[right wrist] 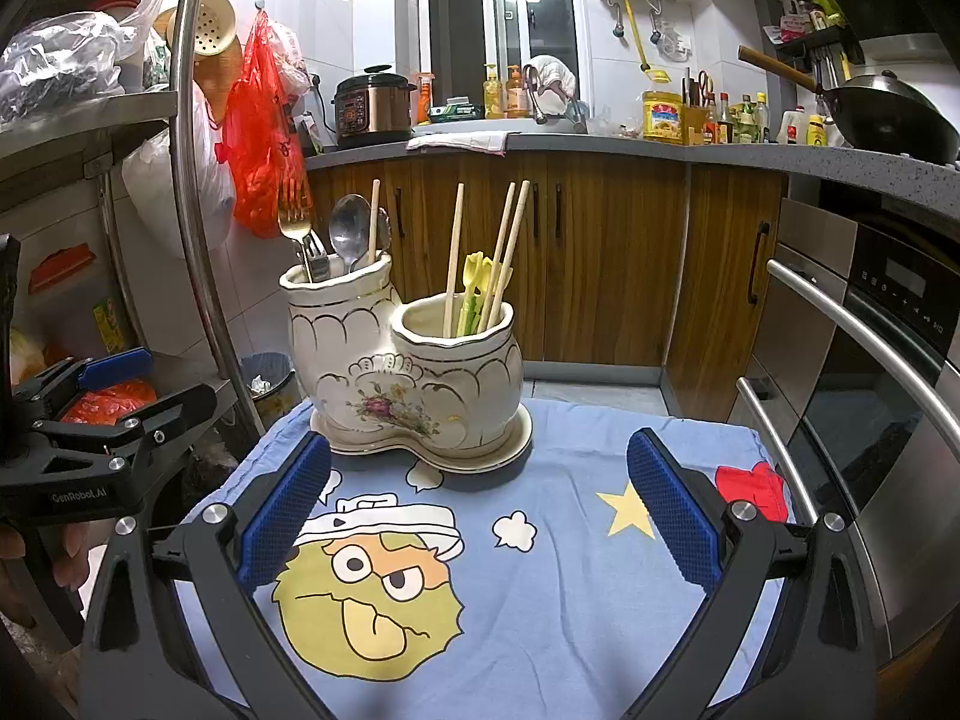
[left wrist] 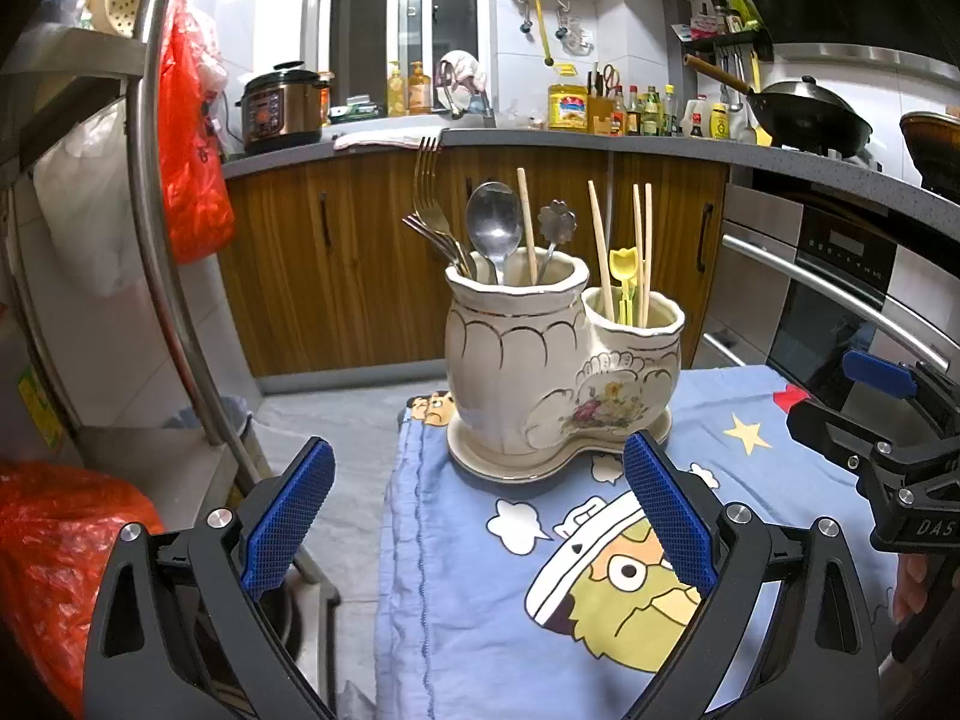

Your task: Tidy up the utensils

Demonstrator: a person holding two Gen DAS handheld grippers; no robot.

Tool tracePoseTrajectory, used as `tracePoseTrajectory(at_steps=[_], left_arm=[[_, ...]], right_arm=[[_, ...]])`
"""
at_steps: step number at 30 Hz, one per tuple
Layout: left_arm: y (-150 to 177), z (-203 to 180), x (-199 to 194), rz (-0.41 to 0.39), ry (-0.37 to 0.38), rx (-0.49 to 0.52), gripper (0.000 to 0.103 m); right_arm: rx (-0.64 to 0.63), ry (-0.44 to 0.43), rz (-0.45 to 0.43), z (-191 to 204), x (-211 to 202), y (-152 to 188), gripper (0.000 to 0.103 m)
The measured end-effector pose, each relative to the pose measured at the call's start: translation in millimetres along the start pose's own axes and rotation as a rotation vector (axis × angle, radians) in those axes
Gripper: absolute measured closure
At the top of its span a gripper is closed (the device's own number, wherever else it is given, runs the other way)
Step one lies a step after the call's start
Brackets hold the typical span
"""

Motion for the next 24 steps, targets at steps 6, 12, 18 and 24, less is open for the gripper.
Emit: tracePoseTrajectory(at_steps=[6,12,18,24], left_arm=[[-0.4,-4.5,-0.8,0.000,0.004,0.009,0.007],[-0.4,-3.7,-0.9,0.003,0.009,-0.002,0.007],[-0.6,-3.9,-0.8,-0.003,0.003,0.011,0.007],[-0.1,-5.3,-1.3,-0.015,-0.002,0.037,0.007]], right_arm=[[0.002,0.001,0.000,0.2,-0.1,-0.2,0.005],[0.001,0.001,0.000,0.0,-0.1,-0.3,0.005],[0.002,0.001,0.000,0.2,-0.1,-0.2,0.005],[0.002,0.000,0.002,-0.4,-0.5,-0.1,0.005]])
Point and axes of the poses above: each gripper's, at about its wrist camera, not at the fingertips, and x roughly the way its jaws point, z to its left, y to its underside, the point moved 1 cm from there along x, roughly the way its jaws point, and after that the axes turned 9 degrees about -z, right-handed, at the moved point
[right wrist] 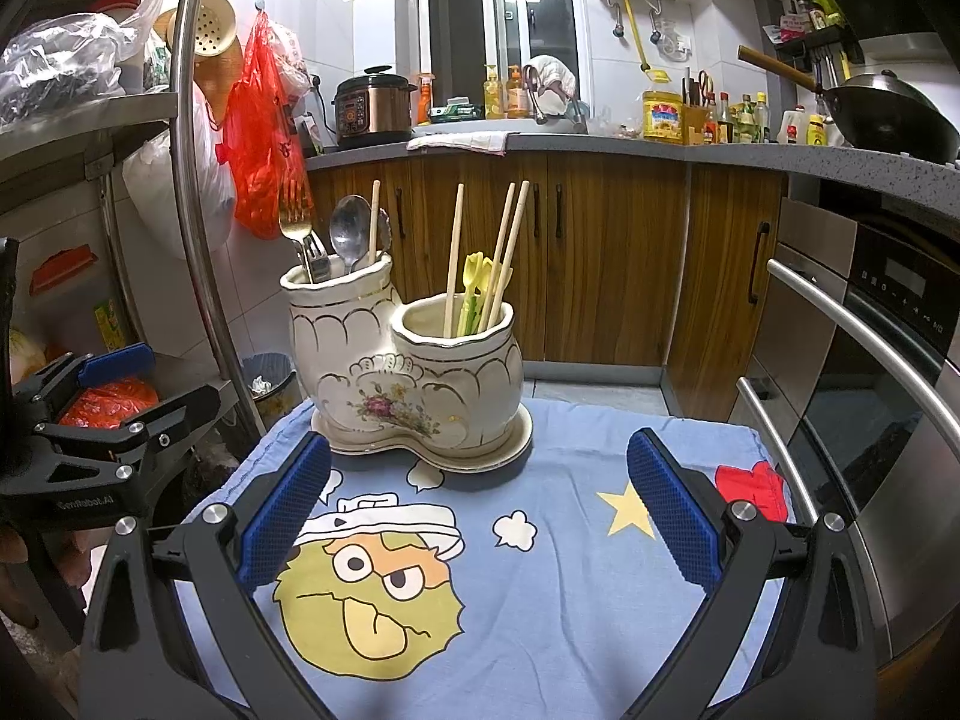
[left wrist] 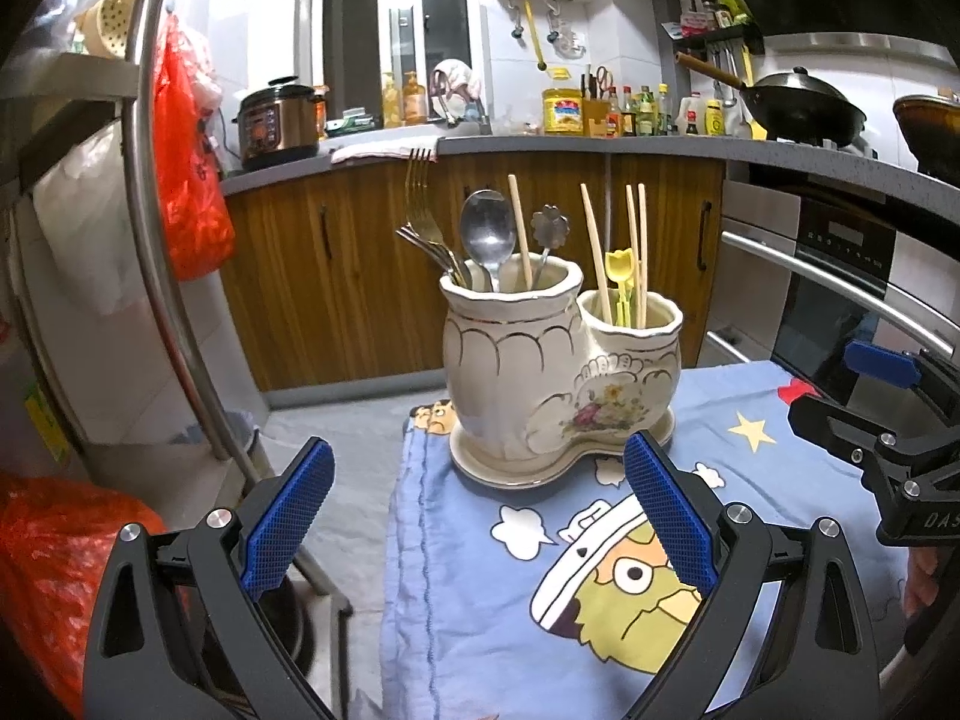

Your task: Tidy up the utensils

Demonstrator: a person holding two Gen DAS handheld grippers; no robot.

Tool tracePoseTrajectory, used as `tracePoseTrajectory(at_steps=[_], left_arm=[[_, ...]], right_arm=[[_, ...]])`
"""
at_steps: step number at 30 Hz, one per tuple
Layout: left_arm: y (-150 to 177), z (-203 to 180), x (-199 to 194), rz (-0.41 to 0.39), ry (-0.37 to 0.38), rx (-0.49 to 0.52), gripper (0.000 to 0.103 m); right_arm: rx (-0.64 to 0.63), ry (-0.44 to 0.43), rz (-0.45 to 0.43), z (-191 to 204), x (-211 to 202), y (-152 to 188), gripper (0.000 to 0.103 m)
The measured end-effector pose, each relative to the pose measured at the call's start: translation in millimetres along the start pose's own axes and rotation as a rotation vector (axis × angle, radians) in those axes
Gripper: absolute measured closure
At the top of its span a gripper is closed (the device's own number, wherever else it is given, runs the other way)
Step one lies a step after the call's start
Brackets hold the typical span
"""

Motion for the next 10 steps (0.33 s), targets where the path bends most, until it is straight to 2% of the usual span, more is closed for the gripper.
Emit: tracePoseTrajectory(at_steps=[5,10], left_arm=[[1.3,0.9,1.9,0.020,0.011,-0.002,0.006],[0.2,2.1,-0.3,0.003,0.014,-0.006,0.006]], right_arm=[[0.003,-0.001,0.001,0.6,-0.2,0.0,0.005],[0.005,-0.004,0.004,1.9,-1.3,0.6,0.005]])
Point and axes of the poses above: each gripper's, at about its wrist camera, not at the fingertips, and x roughly the way its jaws point, z to its left, y to its underside, the point moved 1 cm from there along x, roughly the way its jaws point, and after that the axes turned 9 degrees about -z, right-handed, at the moved point
